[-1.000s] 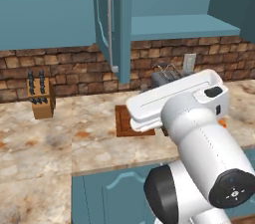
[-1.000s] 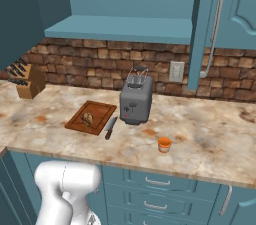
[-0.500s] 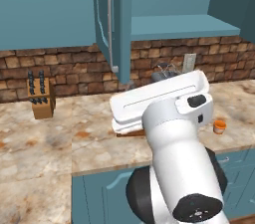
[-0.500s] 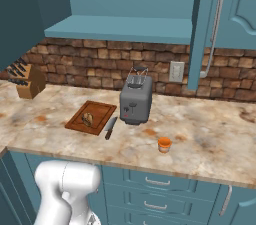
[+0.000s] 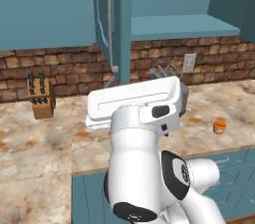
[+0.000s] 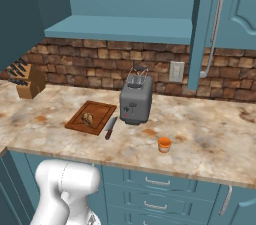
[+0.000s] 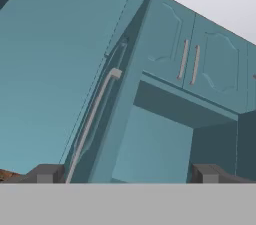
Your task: Pick the bread, place it on the cutting board, pick the jam, place it on the counter, and close the cabinet.
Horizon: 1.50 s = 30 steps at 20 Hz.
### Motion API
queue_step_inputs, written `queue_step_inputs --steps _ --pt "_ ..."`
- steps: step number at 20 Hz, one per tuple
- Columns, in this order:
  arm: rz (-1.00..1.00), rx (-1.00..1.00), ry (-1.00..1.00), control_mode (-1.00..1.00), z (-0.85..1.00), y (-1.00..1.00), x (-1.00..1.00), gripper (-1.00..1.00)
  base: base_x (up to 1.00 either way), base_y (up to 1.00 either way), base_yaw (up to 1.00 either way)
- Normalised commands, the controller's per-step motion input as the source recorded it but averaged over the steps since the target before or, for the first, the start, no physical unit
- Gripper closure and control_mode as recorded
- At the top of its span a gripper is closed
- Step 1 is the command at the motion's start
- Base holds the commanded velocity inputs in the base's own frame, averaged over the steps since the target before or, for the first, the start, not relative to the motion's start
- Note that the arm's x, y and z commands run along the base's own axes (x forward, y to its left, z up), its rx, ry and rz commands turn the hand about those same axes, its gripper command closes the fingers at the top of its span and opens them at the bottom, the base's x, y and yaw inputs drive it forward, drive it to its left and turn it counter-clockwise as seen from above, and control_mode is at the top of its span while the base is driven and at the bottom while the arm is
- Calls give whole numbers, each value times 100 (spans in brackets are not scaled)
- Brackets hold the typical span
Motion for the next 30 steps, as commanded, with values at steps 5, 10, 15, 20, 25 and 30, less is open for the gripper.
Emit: queue_step_inputs --steps 5,10,15,20,25,30 --pt "-15 0 -11 -100 -1 19 32 -100 0 0 0" --pt "-13 0 -10 -100 -1 16 32 -100 0 0 0" --pt "-1 0 -1 -100 0 4 16 -100 0 0 0" --pt "0 0 0 -100 0 5 23 -100 0 0 0" --pt "-2 0 -3 -100 -4 7 29 -100 0 0 0" --pt "-5 0 -6 -100 -8 3 25 -100 0 0 0"
